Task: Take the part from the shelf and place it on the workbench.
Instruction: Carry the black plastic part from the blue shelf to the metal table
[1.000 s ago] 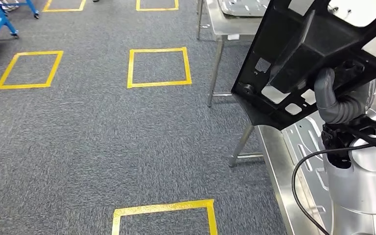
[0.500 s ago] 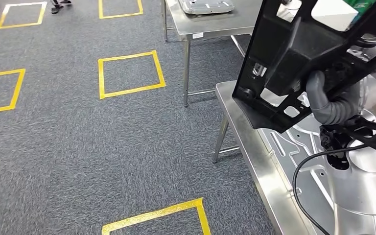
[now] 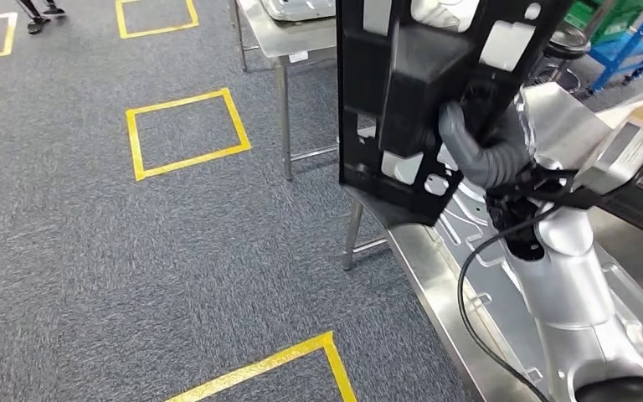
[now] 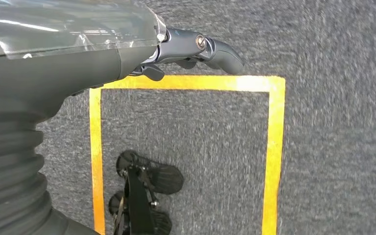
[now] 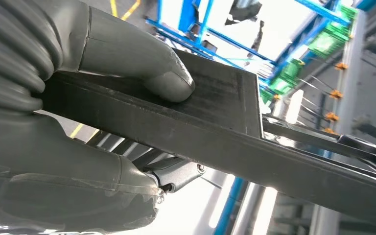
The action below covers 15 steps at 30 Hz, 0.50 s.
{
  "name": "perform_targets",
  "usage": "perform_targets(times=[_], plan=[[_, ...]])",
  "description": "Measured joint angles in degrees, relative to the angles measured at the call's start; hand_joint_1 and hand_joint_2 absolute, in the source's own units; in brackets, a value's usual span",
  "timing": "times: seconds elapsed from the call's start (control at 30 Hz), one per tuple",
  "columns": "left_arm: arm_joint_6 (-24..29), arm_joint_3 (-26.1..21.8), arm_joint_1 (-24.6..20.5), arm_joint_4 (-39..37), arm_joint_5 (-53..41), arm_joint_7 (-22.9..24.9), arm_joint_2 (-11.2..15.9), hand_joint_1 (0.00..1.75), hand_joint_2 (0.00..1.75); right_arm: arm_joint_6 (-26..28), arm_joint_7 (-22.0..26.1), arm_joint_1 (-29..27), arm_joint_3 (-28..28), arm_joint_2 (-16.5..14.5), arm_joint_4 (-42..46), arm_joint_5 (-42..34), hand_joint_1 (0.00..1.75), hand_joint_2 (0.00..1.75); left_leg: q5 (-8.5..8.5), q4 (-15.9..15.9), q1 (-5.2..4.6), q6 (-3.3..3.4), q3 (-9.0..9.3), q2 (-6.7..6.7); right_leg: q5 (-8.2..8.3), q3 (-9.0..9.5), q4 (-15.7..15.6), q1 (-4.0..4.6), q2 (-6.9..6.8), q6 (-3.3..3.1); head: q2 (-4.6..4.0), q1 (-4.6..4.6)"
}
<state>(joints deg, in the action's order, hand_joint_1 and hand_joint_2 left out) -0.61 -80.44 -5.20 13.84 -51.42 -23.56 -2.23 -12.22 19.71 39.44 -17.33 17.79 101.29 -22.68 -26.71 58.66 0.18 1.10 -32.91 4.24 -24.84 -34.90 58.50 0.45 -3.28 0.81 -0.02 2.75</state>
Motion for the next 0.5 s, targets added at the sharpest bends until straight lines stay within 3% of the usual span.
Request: perform_targets(times=[0.07,0.13,0.17,0.23,0.3,0.33,0.37,0.43,0.5], plan=[[-0.13,-0.15,0.00,-0.02,0.09,-0.05,-0.19,0.00,1.75,0.08,-0.42,1.67,-0.66,-0.20,-0.35,-0.78,1.75,1.75,-0.18,-0.14,-0.09,-0.60,0.17,0.90,0.07,-0.01,-0.37,0.08,1.02,-0.61,0.00,0.00],[-0.20,-0.23,-0.08,-0.02,0.21,-0.04,-0.33,0.00,1.75,0.06,-0.54,2.74,-1.20,-0.43,-0.63,-1.17,1.75,1.75,-1.30,1.22,0.01,-1.15,-0.17,-0.09,0.39,0.43,-1.06,-0.23,1.99,-1.21,0.00,0.01],[-0.16,-0.27,-0.05,-0.02,0.32,0.01,-0.36,0.00,1.75,0.05,-0.56,3.22,-1.46,-0.57,-0.77,-1.37,1.75,1.75,-2.58,3.37,0.07,-1.36,-1.07,-1.20,0.52,0.67,-1.38,-0.43,2.43,-1.51,0.00,0.01],[0.26,-0.58,0.20,-0.02,0.75,0.29,-0.37,0.00,1.75,0.05,-0.59,4.11,-1.90,-1.05,-1.09,-2.06,1.75,1.75,-6.03,10.77,0.27,-1.64,-4.56,-3.25,0.53,0.80,-1.46,-0.50,3.49,-1.87,0.00,0.02],[0.90,-1.07,0.51,-0.03,1.09,0.61,-0.39,0.00,1.75,0.11,-0.87,4.94,-2.24,-1.61,-1.43,-3.04,1.75,1.75,-7.25,16.22,0.39,-1.87,-7.62,-3.73,0.45,0.83,-1.32,-0.50,4.95,-1.93,0.00,0.02],[1.14,-1.25,0.59,-0.03,1.17,0.69,-0.40,0.00,1.75,0.19,-1.16,5.47,-2.39,-1.85,-1.61,-3.55,1.75,1.75,-6.22,15.98,0.47,-1.95,-7.84,-3.79,0.38,0.85,-1.19,-0.55,5.74,-1.85,0.00,0.02],[1.27,-1.34,0.61,-0.04,1.25,0.73,-0.41,0.00,1.75,0.32,-1.49,6.08,-2.51,-2.06,-1.77,-4.01,1.75,1.75,-4.17,13.39,0.59,-1.99,-6.94,-3.95,0.25,0.89,-0.98,-0.62,6.49,-1.72,0.00,0.02],[1.36,-1.48,0.62,-0.04,1.40,0.77,-0.42,0.00,1.75,0.68,-2.04,7.29,-2.66,-2.42,-2.02,-4.65,1.75,1.75,-0.10,5.53,1.01,-2.06,-3.73,-5.95,-0.20,0.70,-0.27,-0.72,7.82,-1.23,0.00,0.02],[1.36,-1.64,0.67,-0.04,1.50,0.85,-0.43,0.00,1.75,0.91,-2.44,8.19,-2.74,-2.69,-2.25,-4.94,1.75,1.75,1.14,1.41,1.27,-1.87,-2.03,-7.93,-0.40,0.10,0.37,-0.80,9.03,-0.60,0.00,0.01]])
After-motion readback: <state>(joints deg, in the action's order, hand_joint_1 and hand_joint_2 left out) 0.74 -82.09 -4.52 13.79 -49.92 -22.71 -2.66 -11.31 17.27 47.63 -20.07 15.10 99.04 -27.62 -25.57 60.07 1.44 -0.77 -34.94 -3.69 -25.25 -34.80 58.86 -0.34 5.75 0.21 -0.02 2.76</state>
